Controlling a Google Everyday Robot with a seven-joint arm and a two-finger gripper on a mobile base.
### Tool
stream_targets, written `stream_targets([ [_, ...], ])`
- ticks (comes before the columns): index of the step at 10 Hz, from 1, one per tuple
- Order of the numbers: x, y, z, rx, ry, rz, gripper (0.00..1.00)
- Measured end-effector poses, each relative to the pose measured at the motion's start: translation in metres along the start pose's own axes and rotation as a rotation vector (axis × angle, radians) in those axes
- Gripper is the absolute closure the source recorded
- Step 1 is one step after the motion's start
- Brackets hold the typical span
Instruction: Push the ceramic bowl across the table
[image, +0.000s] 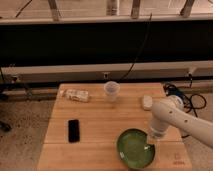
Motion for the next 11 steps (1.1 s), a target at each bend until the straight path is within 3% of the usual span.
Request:
stream_targets([
  [8, -0.016, -0.005, 0.017, -0.008, 0.012, -0.003, 0.97],
  [11, -0.036, -0.008, 0.02, -0.004, 0.024, -0.021, 0.97],
])
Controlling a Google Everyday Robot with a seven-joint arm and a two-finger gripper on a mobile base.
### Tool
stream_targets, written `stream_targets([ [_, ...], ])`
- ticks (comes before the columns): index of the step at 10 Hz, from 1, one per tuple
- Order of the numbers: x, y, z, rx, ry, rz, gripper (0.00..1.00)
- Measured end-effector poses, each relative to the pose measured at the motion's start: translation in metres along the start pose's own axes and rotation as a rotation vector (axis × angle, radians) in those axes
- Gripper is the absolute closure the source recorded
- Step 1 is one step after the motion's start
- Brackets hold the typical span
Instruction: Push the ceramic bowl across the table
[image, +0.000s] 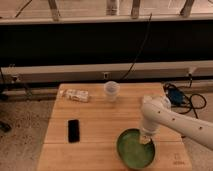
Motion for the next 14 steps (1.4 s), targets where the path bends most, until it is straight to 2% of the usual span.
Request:
stream_targets([
  [3, -0.009, 0.0, -0.002, 0.003, 0.016, -0.019, 0.97],
  [6, -0.035, -0.018, -0.004, 0.01, 0.029, -0.043, 0.97],
  [7, -0.038, -0.02, -0.004, 0.011, 0.033, -0.05, 0.97],
  [9, -0.03, -0.028, 0.0, 0.024, 0.047, -0.06, 0.97],
  [12, -0.052, -0.054, 0.002, 0.037, 0.05, -0.085, 0.97],
  [14, -0.052, -0.058, 0.004, 0.044, 0.065, -0.099, 0.97],
])
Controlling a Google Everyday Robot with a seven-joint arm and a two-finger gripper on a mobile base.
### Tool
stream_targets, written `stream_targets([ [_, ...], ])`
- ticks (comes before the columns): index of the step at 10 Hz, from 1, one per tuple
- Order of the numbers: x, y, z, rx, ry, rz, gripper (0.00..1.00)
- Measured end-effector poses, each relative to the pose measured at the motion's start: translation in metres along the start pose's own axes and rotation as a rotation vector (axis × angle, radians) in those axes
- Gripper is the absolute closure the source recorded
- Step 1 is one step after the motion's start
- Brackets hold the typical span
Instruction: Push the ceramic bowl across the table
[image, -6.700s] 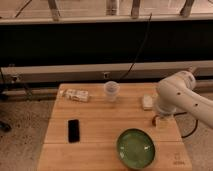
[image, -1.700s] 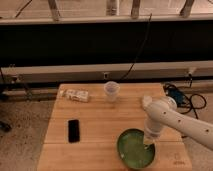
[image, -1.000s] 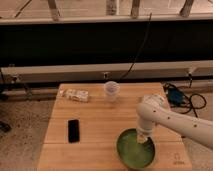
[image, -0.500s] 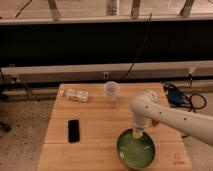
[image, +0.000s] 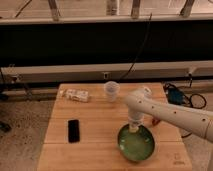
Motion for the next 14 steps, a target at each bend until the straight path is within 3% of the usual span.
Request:
stream_targets([
  [5, -0.036, -0.018, 0.001, 0.023, 0.018, -0.071, 0.97],
  [7, -0.036, -0.026, 0.002, 0.034, 0.034, -0.092, 0.97],
  [11, -0.074, -0.019, 0.002, 0.047, 0.059, -0.174, 0.97],
  [14, -0.083, -0.023, 0.003, 0.06, 0.072, -0.213, 0.97],
])
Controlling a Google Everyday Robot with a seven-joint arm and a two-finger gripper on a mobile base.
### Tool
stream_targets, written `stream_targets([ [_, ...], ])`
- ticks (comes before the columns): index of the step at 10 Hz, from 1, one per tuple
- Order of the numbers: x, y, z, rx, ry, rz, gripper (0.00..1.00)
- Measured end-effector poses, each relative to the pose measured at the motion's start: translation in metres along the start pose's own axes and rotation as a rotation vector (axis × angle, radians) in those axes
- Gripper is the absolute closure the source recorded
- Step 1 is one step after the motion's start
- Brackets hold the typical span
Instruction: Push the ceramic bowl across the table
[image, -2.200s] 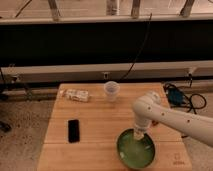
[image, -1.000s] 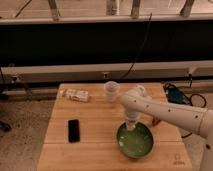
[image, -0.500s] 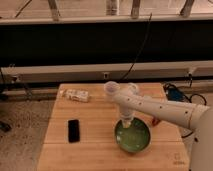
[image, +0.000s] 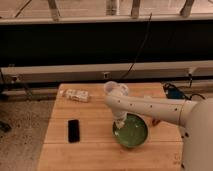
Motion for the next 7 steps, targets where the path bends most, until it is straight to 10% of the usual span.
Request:
stream_targets([
  [7, -0.037, -0.002, -0.005, 0.019, 0.026, -0.095, 0.97],
])
